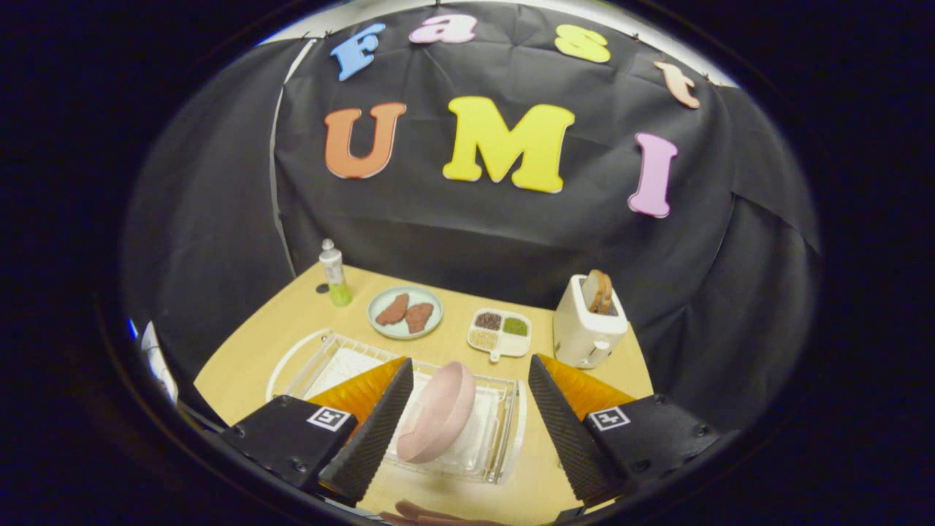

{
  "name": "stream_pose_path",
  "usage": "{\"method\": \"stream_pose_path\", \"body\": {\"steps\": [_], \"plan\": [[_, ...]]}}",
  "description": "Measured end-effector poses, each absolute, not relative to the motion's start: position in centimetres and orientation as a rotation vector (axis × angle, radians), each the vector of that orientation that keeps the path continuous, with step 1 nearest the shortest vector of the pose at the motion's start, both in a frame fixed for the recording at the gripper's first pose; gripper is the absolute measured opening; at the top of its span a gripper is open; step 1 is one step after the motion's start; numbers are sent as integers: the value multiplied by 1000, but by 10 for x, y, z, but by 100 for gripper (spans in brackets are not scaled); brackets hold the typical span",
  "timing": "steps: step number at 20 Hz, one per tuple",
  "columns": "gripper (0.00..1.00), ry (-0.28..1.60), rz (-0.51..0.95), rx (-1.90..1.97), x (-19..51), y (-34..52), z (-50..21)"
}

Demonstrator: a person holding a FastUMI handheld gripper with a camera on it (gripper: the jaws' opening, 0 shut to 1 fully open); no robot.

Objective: Take the plate from the dish rack, then take the spoon from the basket and place it into the plate.

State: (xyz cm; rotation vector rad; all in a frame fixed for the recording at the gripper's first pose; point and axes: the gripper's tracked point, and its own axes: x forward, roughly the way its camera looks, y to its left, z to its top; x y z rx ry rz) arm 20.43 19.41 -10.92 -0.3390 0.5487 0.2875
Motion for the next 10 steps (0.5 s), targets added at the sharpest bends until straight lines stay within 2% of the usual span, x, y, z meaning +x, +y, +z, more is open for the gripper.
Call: {"method": "stream_pose_path", "body": {"steps": [7, 10], "plan": [[100, 934, 166, -471, 224, 195, -154], [92, 1118, 48, -570, 217, 181, -165]]}}
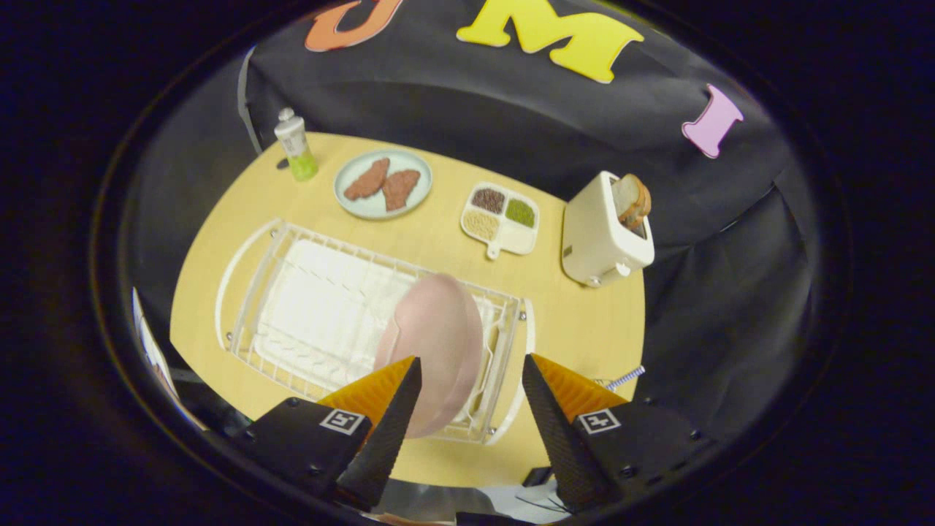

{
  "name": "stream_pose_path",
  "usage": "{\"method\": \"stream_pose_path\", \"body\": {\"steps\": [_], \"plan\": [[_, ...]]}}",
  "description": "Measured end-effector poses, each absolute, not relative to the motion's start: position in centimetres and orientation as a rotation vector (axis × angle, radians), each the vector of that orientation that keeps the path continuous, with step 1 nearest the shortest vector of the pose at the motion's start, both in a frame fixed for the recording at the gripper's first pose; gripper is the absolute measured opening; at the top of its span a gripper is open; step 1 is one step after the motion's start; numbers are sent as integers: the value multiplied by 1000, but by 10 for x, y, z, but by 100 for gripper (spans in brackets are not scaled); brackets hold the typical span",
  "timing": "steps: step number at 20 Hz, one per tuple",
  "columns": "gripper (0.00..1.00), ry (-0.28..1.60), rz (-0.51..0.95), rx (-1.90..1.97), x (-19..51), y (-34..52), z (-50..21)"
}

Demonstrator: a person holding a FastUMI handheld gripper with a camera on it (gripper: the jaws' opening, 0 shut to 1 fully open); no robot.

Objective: Take the plate from the dish rack, then take the spoon from the basket and place it into the plate.

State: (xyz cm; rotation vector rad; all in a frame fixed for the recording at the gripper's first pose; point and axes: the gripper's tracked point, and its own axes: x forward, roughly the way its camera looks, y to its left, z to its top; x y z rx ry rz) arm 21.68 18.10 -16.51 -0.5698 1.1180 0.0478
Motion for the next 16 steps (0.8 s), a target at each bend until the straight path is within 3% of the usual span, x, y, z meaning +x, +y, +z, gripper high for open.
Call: {"method": "stream_pose_path", "body": {"steps": [4, 11, 14, 16], "plan": [[72, 1224, -109, -585, 221, 177, -168], [32, 1332, -175, -575, 220, 193, -185], [30, 1335, -203, -578, 220, 189, -188], [20, 1319, -226, -557, 222, 189, -187]]}}
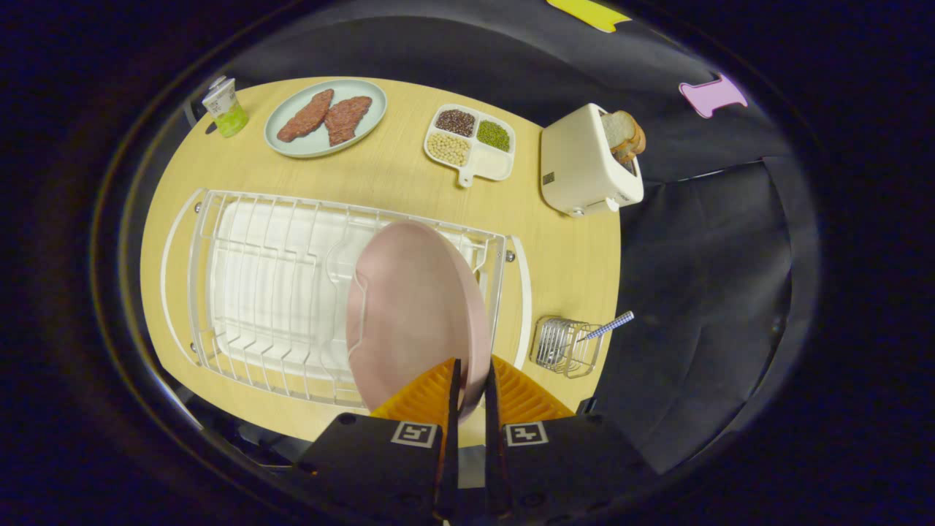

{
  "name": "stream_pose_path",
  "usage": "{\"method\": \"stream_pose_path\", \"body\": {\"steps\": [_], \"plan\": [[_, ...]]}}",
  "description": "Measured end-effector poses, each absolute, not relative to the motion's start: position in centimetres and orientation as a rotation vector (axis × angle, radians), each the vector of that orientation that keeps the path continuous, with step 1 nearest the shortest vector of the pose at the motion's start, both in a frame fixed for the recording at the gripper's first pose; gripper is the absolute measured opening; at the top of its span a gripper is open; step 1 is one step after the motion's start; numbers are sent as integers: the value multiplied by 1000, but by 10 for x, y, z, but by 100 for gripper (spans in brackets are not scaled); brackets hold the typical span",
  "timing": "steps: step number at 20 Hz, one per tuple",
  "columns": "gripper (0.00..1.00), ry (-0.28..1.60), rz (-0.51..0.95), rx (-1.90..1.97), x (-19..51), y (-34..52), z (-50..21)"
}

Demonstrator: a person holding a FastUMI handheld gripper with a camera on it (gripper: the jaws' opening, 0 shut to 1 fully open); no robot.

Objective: Take the plate from the dish rack, then take the spoon from the basket and place it into the plate.

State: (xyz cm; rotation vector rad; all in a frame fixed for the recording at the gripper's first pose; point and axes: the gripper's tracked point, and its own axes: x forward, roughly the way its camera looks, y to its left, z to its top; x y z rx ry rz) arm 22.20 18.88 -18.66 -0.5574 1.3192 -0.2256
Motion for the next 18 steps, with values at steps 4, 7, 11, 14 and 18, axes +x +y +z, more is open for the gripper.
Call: {"method": "stream_pose_path", "body": {"steps": [4, 7, 11, 14, 18], "plan": [[11, 1280, -283, -488, 222, 185, -173], [10, 1165, -320, -535, 234, 175, -144], [10, 1078, -265, -517, 222, 171, -114], [10, 1113, -170, -413, 187, 157, -116], [10, 1194, -16, -215, 130, 132, -152]]}}
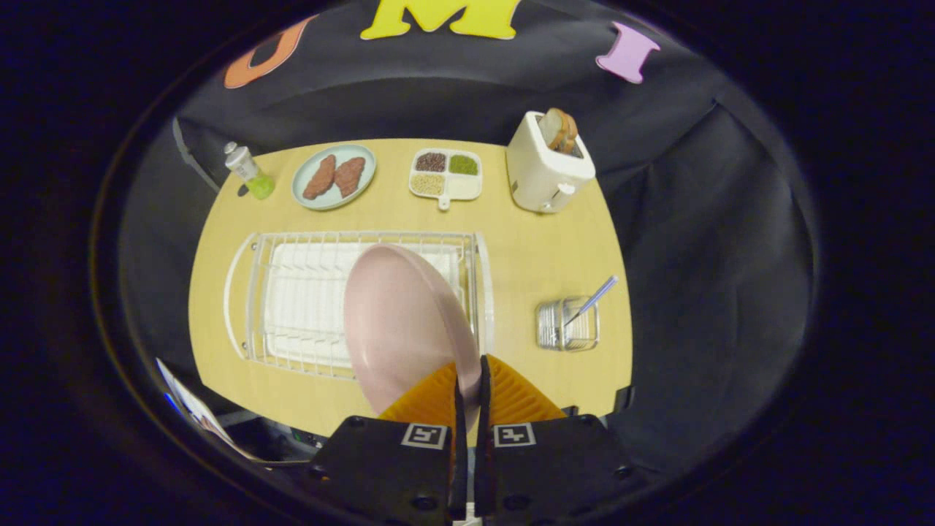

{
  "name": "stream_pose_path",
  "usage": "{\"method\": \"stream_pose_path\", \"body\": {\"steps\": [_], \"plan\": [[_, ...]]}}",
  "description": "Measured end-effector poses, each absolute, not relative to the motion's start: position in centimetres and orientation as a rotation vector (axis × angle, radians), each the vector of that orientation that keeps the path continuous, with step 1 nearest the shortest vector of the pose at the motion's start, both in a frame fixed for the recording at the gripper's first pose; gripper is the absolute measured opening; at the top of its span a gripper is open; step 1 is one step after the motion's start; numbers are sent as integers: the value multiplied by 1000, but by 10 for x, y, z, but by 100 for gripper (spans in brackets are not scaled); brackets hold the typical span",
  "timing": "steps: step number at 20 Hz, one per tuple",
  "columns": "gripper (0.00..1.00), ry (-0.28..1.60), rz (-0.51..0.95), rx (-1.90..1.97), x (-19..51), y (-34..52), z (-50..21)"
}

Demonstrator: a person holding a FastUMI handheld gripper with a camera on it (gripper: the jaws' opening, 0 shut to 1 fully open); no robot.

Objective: Take the plate from the dish rack, then take the spoon from the basket and place it into the plate.

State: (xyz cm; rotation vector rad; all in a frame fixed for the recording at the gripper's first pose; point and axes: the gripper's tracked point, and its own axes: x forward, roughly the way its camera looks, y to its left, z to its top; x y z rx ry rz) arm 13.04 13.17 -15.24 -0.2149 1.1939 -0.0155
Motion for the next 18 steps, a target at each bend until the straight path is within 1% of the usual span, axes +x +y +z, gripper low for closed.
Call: {"method": "stream_pose_path", "body": {"steps": [5, 10, 14, 18], "plan": [[10, 1245, 116, -46, 74, 103, -228], [10, 1268, 221, 86, 42, 94, -311], [10, 1228, 233, 91, 37, 81, -357], [10, 1256, 264, 256, 32, 85, -380]]}}
